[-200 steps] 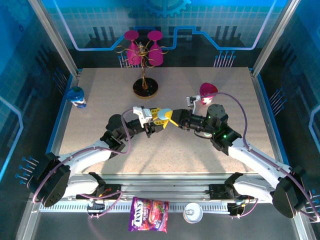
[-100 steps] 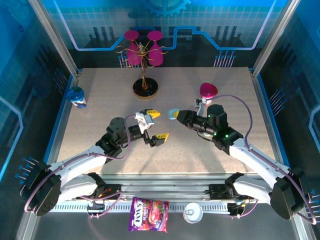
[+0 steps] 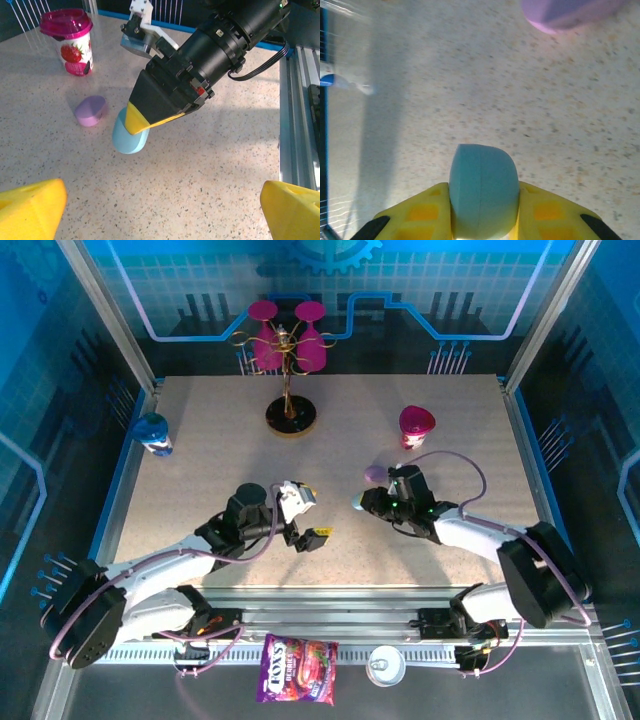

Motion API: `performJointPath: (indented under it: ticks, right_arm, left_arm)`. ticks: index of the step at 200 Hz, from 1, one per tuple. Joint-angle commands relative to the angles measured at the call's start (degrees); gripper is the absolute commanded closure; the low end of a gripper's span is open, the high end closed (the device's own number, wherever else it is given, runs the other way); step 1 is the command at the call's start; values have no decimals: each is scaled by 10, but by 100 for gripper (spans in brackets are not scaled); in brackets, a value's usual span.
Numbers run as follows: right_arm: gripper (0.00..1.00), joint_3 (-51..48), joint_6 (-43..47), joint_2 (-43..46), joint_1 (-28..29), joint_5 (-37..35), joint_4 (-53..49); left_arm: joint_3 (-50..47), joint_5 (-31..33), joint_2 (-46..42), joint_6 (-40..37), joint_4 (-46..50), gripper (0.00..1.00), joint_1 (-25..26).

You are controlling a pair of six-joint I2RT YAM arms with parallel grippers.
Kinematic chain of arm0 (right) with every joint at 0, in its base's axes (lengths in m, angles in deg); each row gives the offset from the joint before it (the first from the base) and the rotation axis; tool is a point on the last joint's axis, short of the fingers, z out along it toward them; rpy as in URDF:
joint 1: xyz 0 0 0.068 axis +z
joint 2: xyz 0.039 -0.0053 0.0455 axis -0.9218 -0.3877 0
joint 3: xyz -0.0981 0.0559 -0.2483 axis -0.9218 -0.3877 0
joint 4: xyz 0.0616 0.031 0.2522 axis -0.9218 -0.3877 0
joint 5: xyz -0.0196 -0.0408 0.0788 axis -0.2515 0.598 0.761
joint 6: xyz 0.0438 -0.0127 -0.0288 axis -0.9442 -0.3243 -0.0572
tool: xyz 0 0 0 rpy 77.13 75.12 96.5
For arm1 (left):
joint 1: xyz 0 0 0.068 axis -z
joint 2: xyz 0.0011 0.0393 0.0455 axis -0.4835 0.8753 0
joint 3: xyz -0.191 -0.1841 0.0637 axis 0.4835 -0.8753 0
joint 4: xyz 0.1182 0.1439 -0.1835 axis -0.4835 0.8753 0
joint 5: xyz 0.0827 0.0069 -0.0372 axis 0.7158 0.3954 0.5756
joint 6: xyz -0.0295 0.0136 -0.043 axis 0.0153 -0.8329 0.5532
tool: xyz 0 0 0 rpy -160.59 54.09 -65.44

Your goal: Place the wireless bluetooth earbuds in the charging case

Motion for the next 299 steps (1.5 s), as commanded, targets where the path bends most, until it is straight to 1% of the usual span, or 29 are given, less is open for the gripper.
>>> performJointPath:
  ticks: [1, 17, 37, 44, 54, 69, 77, 90, 111, 142, 149, 160, 173, 181, 191, 199, 211, 216, 236, 247, 256, 264, 273, 288, 299]
  right_arm:
    - [78, -12, 0, -25, -10, -8, 47]
    - [75, -16, 0, -39, -11, -10, 54]
    - [66, -20, 1, -42, -15, -13, 51]
    - [61, -23, 2, -37, -17, -14, 49]
    - [51, -26, 5, -22, -19, -22, 42]
    - [39, -22, 22, 6, -22, -44, 7]
    - [34, -19, 36, 26, -24, -60, -18]
    - [26, -13, 61, 61, -28, -84, -57]
    - [15, 0, 127, 123, -44, -114, -109]
    - [3, 14, 242, 215, -82, -184, -154]
    - [1, 13, 277, 231, -94, -198, -150]
    - [1, 6, 337, 249, -109, -231, -133]
    - [1, -9, 407, 249, -123, -287, -98]
    - [0, -24, 451, 242, -133, -304, -62]
    - [0, -50, 498, 225, -149, -313, 0]
    - [0, -70, 524, 206, -163, -306, 57]
    - [0, -93, 532, 171, -191, -275, 138]
    - [0, -97, 527, 157, -201, -262, 162]
    - [0, -112, 503, 100, -227, -216, 260]
    - [0, -121, 500, 56, -238, -193, 326]
    - [0, -125, 505, 25, -243, -180, 381]
    - [0, -121, 514, 7, -245, -173, 396]
    - [0, -120, 511, -17, -252, -159, 418]
    - [0, -116, 509, -54, -261, -127, 444]
    - [0, -118, 513, -85, -262, -109, 475]
  left_arm:
    - [-1, 5, 6, -17, 8, 1, 7]
    - [0, 7, 7, -18, 5, 1, 7]
    - [0, 19, 6, -11, 0, 1, 7]
    - [0, 34, 5, -3, -3, 1, 6]
    - [-4, 55, 3, 7, -14, 1, 5]
    - [-10, 90, -2, 25, -35, 1, -4]
    - [-14, 104, -5, 37, -44, 1, -15]
    - [-20, 150, -15, 45, -56, 1, -32]
    - [-25, 234, -40, 42, -62, 0, -62]
    - [-38, 298, -41, 37, -77, 1, -136]
    - [-46, 313, -34, 37, -92, 1, -152]
    - [-60, 331, -18, 37, -123, 1, -177]
    - [-76, 360, 9, 41, -163, 1, -204]
    - [-82, 376, 29, 58, -184, 1, -222]
    - [-87, 363, 58, 77, -216, 1, -246]
    - [-81, 362, 79, 84, -211, 1, -256]
    - [-82, 361, 114, 77, -247, 1, -264]
    - [-78, 362, 121, 66, -244, 1, -264]
    - [-72, 323, 144, 47, -268, 1, -286]
    - [-63, 272, 162, 47, -270, 1, -310]
    - [-52, 247, 182, 54, -269, 1, -326]
    - [-44, 234, 194, 66, -268, 1, -339]
    - [-34, 213, 195, 82, -246, 1, -357]
    - [-27, 172, 225, 98, -260, 1, -381]
    - [-35, 177, 244, 113, -288, 1, -391]
